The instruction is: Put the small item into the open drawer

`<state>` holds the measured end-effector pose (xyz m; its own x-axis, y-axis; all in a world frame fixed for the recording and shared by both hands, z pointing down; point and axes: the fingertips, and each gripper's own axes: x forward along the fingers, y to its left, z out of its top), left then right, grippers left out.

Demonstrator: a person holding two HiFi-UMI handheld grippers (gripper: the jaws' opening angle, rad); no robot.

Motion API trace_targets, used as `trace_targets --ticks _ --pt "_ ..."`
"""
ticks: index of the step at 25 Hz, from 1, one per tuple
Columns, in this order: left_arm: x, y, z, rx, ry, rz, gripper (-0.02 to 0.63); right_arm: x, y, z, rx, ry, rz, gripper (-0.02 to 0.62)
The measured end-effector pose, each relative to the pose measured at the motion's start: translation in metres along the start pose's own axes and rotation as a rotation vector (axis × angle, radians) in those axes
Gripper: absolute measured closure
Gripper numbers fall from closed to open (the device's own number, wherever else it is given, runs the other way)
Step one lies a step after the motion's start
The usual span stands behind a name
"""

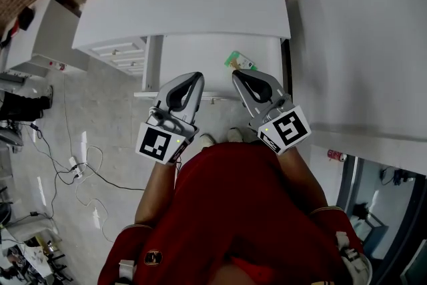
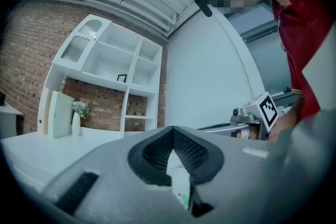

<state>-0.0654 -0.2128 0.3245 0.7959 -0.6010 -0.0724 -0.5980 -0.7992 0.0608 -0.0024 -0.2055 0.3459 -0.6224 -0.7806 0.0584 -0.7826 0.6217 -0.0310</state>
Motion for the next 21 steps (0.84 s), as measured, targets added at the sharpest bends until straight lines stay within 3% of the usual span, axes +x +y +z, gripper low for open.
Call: trace_targets --ticks 21 --pt "-0.01 0.009 0.001 -0.004 -0.014 0.0 0.606 0.002 0.001 -0.009 -0.019 0.029 -0.02 0.584"
